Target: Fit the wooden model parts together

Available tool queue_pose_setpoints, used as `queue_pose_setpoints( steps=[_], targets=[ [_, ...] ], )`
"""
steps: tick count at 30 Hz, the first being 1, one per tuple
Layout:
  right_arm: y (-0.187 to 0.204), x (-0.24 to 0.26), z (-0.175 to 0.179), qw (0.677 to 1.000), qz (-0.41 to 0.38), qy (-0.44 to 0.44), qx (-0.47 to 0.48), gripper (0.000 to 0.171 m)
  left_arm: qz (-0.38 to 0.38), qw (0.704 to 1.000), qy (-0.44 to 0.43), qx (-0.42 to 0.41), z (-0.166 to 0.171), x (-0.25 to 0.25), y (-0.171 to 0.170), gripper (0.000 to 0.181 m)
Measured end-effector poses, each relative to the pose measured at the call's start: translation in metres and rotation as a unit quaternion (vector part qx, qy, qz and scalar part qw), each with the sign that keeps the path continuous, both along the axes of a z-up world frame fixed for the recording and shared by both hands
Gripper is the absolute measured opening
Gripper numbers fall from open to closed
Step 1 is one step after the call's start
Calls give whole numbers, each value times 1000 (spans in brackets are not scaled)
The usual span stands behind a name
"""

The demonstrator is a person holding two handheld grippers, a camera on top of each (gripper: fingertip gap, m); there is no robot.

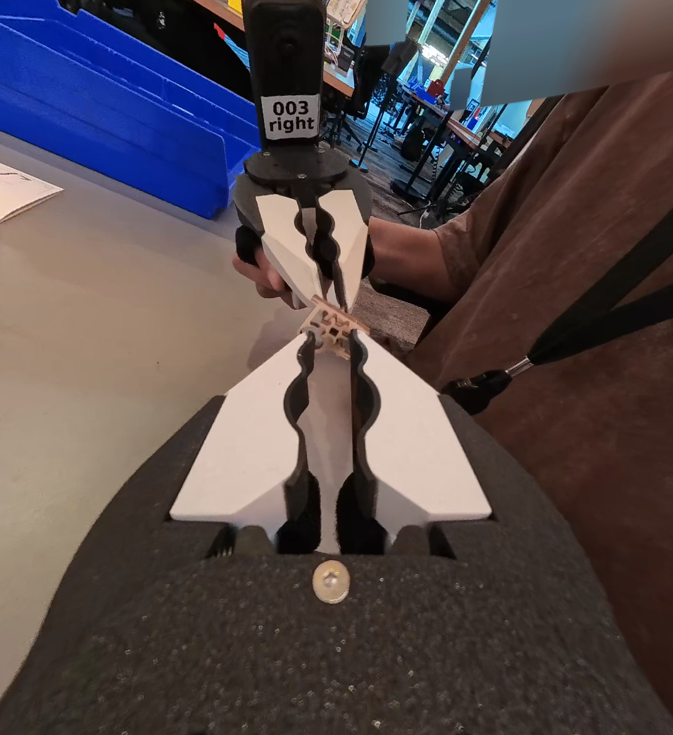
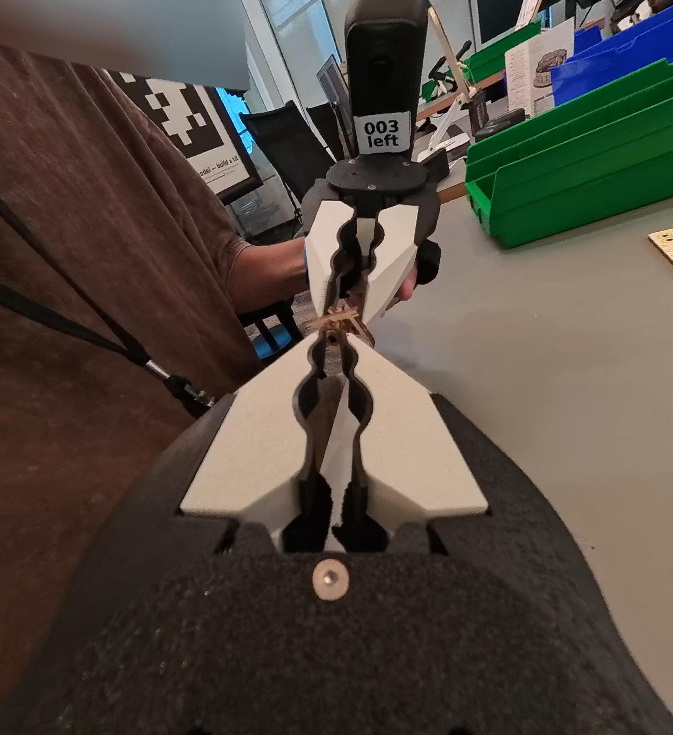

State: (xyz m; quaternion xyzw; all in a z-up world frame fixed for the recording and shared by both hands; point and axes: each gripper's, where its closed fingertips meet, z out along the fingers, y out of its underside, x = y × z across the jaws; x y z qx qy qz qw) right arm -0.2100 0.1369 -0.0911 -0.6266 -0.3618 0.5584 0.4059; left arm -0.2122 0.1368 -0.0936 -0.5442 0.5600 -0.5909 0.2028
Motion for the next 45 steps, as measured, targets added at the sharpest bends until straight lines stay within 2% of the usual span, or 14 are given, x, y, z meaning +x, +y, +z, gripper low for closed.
queue_pose_setpoints(
  steps=[11, 22, 31, 45],
  targets=[
    [0, -1, -2, 1000, -1, -5, 1, 7, -5, 1000, 6, 19, -5, 2, -3, 12],
    [14, 2, -10, 996, -62, -47, 44, 7, 41, 996, 22, 70, -13, 6, 12, 11],
    [24, 9, -4, 992, -103, -40, 66, 7, 62, 997, 2, 43, -7, 6, 22, 11],
    [20, 7, -1, 995, -86, -17, 53, 8, 62, 997, -6, 42, -4, 10, 16, 11]
  ],
)
